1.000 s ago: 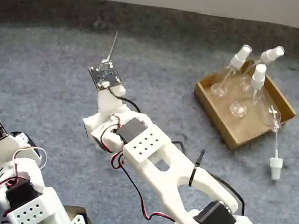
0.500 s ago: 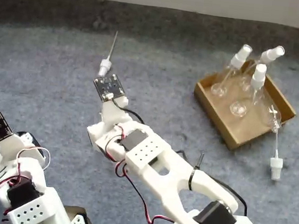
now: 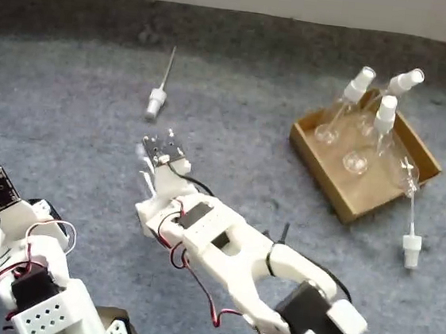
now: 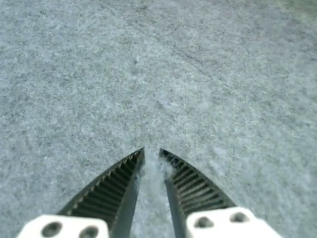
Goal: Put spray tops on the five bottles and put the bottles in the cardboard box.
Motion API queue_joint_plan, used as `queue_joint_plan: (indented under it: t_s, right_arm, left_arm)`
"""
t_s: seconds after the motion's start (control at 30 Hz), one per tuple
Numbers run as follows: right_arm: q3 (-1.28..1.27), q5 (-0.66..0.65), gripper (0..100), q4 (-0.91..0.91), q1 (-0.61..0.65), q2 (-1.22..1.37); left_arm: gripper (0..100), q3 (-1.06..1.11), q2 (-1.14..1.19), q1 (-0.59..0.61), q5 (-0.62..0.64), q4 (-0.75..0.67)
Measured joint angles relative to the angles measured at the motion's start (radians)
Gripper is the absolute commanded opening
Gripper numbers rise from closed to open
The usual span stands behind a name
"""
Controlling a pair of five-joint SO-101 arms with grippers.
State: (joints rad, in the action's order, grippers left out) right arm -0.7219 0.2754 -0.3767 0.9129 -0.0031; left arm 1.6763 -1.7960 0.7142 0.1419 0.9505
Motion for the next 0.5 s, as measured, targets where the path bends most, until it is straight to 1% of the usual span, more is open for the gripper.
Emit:
queue_joint_plan:
  t_s: [0.1,0.23,0.33,0.4,0.5]
  right_arm:
    - [0.044,0.000,29.0,0.000,-0.014,0.035]
    - [0.074,0.000,15.9,0.000,-0.032,0.035]
    - [0.075,-0.003,11.0,0.000,-0.057,0.035]
    - [0.075,-0.037,10.1,0.000,-0.077,0.035]
    - [0.075,-0.130,9.4,0.000,-0.089,0.035]
  left_arm:
    - [0,0.000,0.000,0.000,0.000,0.000]
    - [0,0.000,0.000,0.000,0.000,0.000]
    - [0,0.000,0.000,0.000,0.000,0.000]
    - [0,0.000,0.000,0.000,0.000,0.000]
    - [0,0.000,0.000,0.000,0.000,0.000]
